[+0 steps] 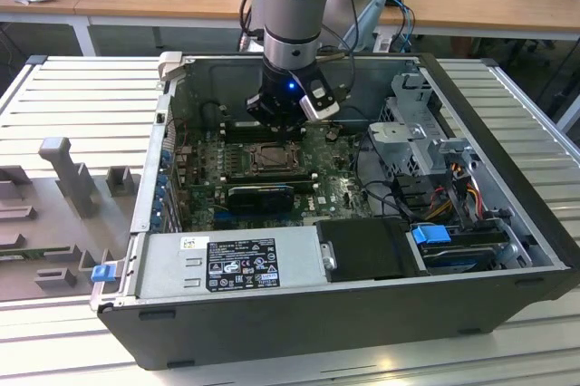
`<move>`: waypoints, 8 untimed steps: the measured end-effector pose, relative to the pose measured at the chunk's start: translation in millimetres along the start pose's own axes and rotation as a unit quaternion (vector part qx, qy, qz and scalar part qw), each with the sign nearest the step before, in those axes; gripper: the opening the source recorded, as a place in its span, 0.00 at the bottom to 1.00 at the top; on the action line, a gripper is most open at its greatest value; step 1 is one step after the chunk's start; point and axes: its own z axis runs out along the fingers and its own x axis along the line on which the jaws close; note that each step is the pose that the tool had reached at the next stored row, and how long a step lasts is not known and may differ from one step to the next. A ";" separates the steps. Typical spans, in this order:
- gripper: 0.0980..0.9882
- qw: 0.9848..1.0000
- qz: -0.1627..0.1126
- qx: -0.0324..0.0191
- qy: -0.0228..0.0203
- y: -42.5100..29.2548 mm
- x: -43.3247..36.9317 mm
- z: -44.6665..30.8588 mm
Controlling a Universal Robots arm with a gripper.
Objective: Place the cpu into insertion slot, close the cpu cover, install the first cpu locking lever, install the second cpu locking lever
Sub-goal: 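Install the first cpu locking lever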
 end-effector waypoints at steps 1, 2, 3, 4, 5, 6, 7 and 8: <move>0.01 1.000 0.000 0.003 0.000 -0.1 -0.1 0.5; 0.01 1.000 0.000 0.004 0.000 -0.2 -0.2 1.3; 0.01 1.000 0.000 0.004 0.000 -0.3 -0.5 2.4; 0.01 1.000 0.000 0.004 0.000 -0.4 -0.6 2.9; 0.01 1.000 -0.001 0.004 0.000 -0.5 -0.8 3.4; 0.01 1.000 -0.001 0.004 0.000 -0.6 -0.9 3.5; 0.01 1.000 -0.001 0.003 0.000 -0.5 -1.1 3.5; 0.01 1.000 -0.001 0.003 0.000 -0.4 -1.1 3.0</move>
